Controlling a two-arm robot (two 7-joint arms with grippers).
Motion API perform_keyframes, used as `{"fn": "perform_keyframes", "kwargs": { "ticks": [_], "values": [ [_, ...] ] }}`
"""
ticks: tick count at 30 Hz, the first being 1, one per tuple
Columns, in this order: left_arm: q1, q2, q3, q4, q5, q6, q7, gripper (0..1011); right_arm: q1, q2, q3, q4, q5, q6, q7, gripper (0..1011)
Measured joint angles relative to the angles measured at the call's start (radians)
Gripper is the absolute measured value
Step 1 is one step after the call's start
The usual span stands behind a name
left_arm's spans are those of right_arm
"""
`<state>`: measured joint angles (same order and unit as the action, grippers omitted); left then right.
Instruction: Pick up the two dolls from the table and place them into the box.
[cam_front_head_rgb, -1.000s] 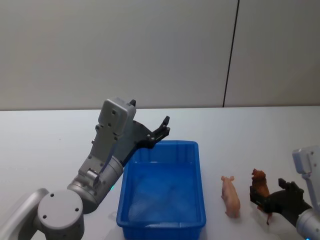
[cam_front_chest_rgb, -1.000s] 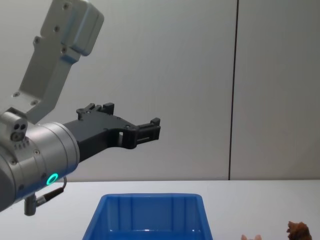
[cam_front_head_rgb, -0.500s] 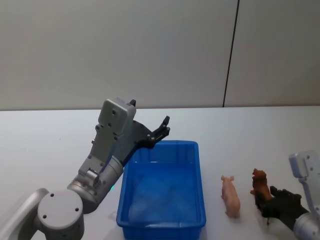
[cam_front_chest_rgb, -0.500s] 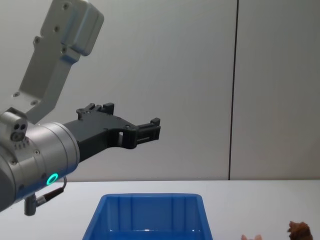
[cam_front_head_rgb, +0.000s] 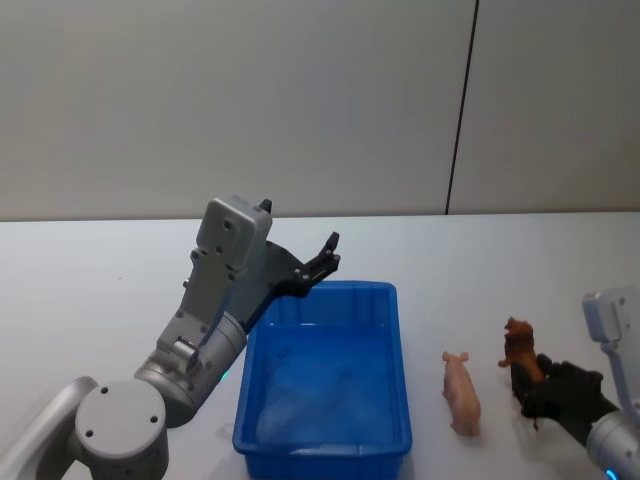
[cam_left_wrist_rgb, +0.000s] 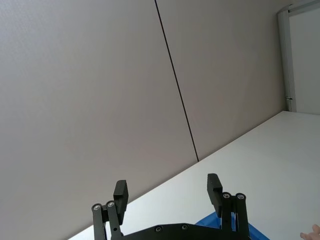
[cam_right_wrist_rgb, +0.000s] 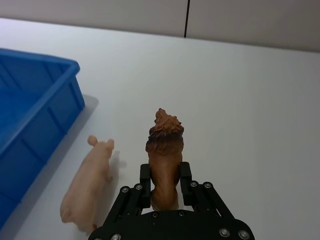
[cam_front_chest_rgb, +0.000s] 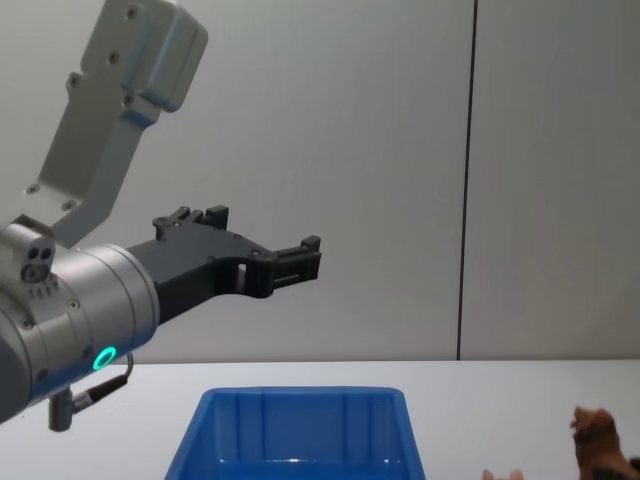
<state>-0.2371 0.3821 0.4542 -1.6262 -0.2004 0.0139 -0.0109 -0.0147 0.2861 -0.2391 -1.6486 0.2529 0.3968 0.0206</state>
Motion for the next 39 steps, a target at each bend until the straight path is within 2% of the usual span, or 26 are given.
{"fn": "perform_keyframes", "kwargs": {
  "ticks": [8, 15, 27, 39],
  "values": [
    [0.000, 0.000, 0.000, 0.000, 0.000, 0.000, 0.000, 1001, 0.004, 0.001, 0.003, -0.036, -0.020, -0.045, 0.006, 327],
    [0.000, 0.000, 0.000, 0.000, 0.000, 0.000, 0.000, 1001, 0.013, 0.002, 0.004, -0.068, -0.037, -0.095, 0.042, 327],
    [0.000, 0.000, 0.000, 0.000, 0.000, 0.000, 0.000, 1001, 0.051, -0.009, -0.007, -0.079, -0.046, -0.154, 0.170, 327],
    [0.000, 0.000, 0.000, 0.000, 0.000, 0.000, 0.000, 1001, 0.117, -0.052, -0.041, -0.009, -0.058, -0.179, 0.331, 327]
  ]
}}
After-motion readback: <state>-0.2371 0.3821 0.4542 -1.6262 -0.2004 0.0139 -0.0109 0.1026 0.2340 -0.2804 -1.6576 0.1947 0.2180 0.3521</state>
